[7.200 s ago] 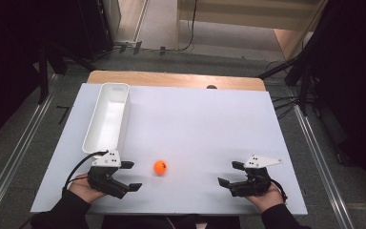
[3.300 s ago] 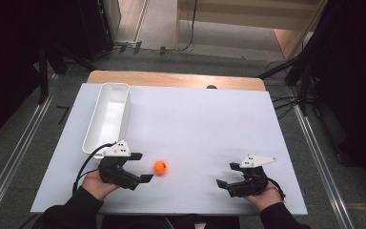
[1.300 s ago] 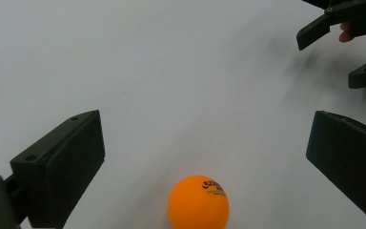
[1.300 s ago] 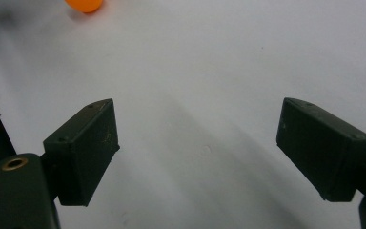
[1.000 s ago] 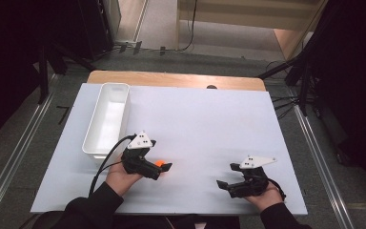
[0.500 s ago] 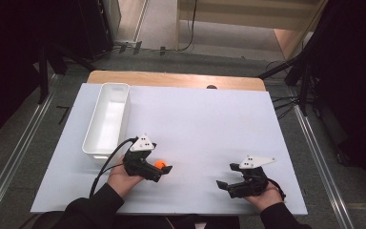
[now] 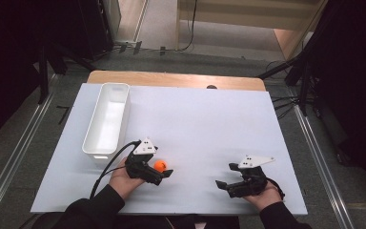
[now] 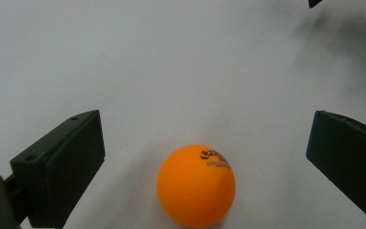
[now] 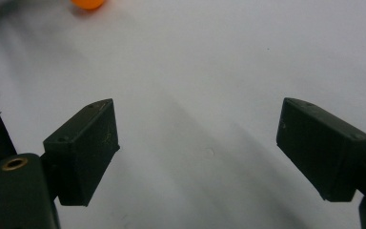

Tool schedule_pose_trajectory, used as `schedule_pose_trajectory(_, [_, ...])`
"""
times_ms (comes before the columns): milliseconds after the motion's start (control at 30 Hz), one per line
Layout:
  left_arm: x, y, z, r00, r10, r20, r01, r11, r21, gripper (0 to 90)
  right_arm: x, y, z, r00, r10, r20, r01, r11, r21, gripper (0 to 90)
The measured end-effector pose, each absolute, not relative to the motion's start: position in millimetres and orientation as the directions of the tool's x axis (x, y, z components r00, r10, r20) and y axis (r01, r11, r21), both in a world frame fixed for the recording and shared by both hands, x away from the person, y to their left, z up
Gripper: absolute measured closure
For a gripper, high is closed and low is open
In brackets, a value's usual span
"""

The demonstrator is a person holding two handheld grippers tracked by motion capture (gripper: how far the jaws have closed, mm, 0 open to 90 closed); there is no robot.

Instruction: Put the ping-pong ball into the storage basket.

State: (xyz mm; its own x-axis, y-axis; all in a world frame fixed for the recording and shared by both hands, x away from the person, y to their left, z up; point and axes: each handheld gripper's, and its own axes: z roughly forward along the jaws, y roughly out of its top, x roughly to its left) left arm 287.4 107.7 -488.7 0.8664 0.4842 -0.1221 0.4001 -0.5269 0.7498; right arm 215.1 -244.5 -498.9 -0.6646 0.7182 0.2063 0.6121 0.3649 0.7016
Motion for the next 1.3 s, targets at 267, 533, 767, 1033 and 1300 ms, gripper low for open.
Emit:
schedule_pose_trajectory(267, [284.7, 105.3, -500.1, 0.865, 0.490, -0.104, 0.407, -0.567, 0.716, 0.0, 215.5, -242.9, -498.5, -0.663, 0.719, 0.207, 0.616, 0.367, 0.697, 12.6])
schedule_pose_trajectory(533, [284.7, 103.6, -510.4, 0.865, 0.497, -0.069, 0.411, -0.622, 0.667, 0.0, 216.1, -243.1, -498.8, -0.667, 0.716, 0.204, 0.611, 0.371, 0.699, 12.6])
schedule_pose_trajectory(767, [279.4, 100.5, -514.6, 0.880, 0.474, 0.020, 0.343, -0.664, 0.664, 0.0, 215.9, -242.8, -498.8, -0.673, 0.711, 0.203, 0.610, 0.379, 0.696, 12.6])
schedule_pose_trajectory(1033, [278.8, 100.5, -514.9, 0.877, 0.480, 0.022, 0.345, -0.662, 0.666, 0.0, 216.0, -243.3, -499.4, -0.667, 0.718, 0.199, 0.612, 0.377, 0.695, 12.6])
schedule_pose_trajectory(1300, [276.3, 101.0, -512.6, 0.871, 0.490, 0.020, 0.351, -0.651, 0.673, 11.1, 214.7, -243.0, -498.8, -0.667, 0.720, 0.194, 0.612, 0.379, 0.695, 12.6])
